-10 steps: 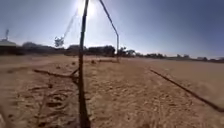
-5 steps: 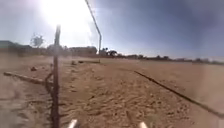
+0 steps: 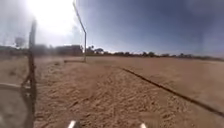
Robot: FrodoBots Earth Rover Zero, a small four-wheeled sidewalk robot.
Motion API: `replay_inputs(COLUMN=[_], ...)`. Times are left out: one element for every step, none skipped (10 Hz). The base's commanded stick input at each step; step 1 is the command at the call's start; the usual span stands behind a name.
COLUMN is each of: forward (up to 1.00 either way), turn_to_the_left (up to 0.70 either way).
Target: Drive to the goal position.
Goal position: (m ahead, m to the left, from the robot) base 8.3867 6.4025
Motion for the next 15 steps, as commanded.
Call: replay_inputs(forward=[0.70, 0.70, 0.70, 0.70, 0.70, 0.70, 0.70, 0.70, 0.70, 0.70, 0.70, 0.70, 0.70, 0.70, 0.70], turn_to_the_left=[0.00, 0.00, 0.00, 0.04, 0.27, 0.27, 0.00, 0.00, 0.00, 0.00, 0.00, 0.00, 0.00, 0.00, 0.00])
